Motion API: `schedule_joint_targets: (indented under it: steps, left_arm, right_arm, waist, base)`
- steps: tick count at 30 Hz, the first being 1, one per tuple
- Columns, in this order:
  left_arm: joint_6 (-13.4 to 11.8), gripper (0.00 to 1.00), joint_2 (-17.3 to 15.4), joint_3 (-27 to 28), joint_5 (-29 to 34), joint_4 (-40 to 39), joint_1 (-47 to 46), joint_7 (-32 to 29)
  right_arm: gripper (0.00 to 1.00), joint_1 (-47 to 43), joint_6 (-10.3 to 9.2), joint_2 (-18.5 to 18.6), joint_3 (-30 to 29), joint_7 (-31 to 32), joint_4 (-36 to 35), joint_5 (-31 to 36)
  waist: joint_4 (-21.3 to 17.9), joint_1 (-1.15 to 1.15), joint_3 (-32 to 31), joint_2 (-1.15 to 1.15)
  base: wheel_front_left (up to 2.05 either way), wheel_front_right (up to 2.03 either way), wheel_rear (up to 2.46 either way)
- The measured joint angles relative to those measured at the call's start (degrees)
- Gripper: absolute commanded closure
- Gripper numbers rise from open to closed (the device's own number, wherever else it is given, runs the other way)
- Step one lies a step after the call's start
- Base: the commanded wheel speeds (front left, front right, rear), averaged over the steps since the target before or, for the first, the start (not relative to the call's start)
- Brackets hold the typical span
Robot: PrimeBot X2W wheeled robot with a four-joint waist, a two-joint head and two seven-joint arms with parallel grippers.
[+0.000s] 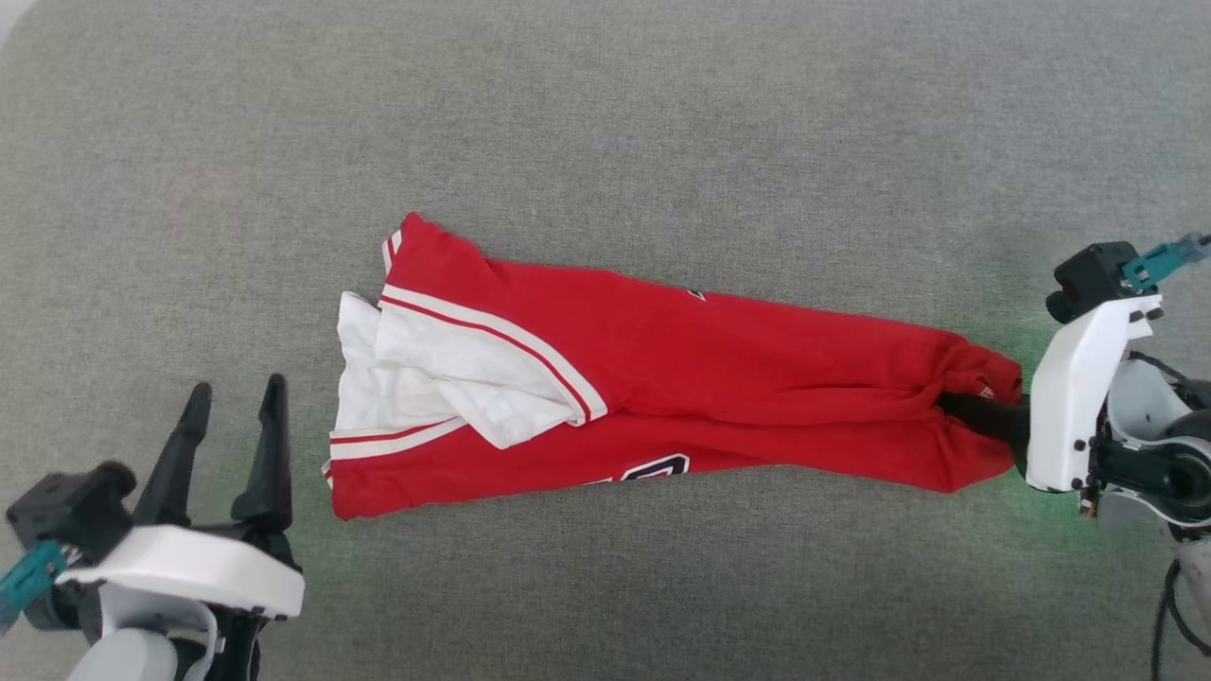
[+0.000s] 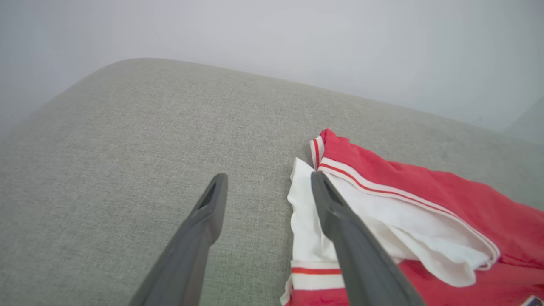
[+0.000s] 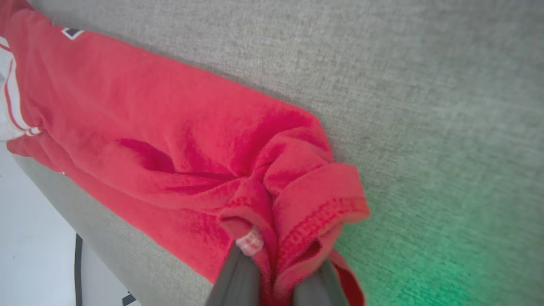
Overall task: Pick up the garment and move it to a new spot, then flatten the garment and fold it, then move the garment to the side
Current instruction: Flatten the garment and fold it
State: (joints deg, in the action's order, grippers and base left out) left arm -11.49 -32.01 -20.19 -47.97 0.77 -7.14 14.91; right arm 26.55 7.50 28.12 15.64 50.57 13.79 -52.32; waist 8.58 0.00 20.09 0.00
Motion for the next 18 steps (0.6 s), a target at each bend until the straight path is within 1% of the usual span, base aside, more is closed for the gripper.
schedule_joint_targets:
  steps: [4, 6, 11, 14, 18]
  left_arm:
    - [4.3, 0.00, 5.1, 6.8, 4.9, 0.5, 3.1, 0.0]
    - [6.1, 0.00, 7.1, 9.7, 7.3, 0.7, 4.6, 0.0]
    - [10.9, 0.00, 12.6, 15.8, 11.0, 1.4, 6.7, 0.0]
    - [13.4, 0.00, 15.0, 18.6, 13.0, 2.0, 7.6, 0.0]
    - [15.7, 0.00, 17.5, 21.3, 15.4, 2.9, 7.8, 0.0]
  right_arm:
    - [1.00, 0.1, 0.09, 1.2, -1.2, -0.6, 0.9, -2.5]
    - [1.00, -0.1, 0.09, 1.8, -2.2, -1.3, 1.3, -3.3]
    - [1.00, -0.8, 0.07, 5.9, -6.5, -3.2, 3.3, -3.9]
    - [1.00, -1.1, 0.07, 8.2, -9.2, -4.2, 5.1, -3.0]
    - [1.00, -1.0, 0.07, 11.3, -12.5, -5.1, 8.6, -0.9]
  waist:
    - [-0.2, 0.00, -0.6, 0.00]
    - [-0.4, 0.00, -0.9, 0.00]
    - [-1.0, 0.00, -1.7, 0.00]
    - [-1.7, 0.00, -2.1, 0.00]
    - [-2.5, 0.00, -2.5, 0.00]
  base:
    - [0.00, 0.00, 0.00]
    - [0.00, 0.00, 0.00]
    - [0.00, 0.00, 0.00]
    - [0.00, 0.00, 0.00]
    - [0.00, 0.00, 0.00]
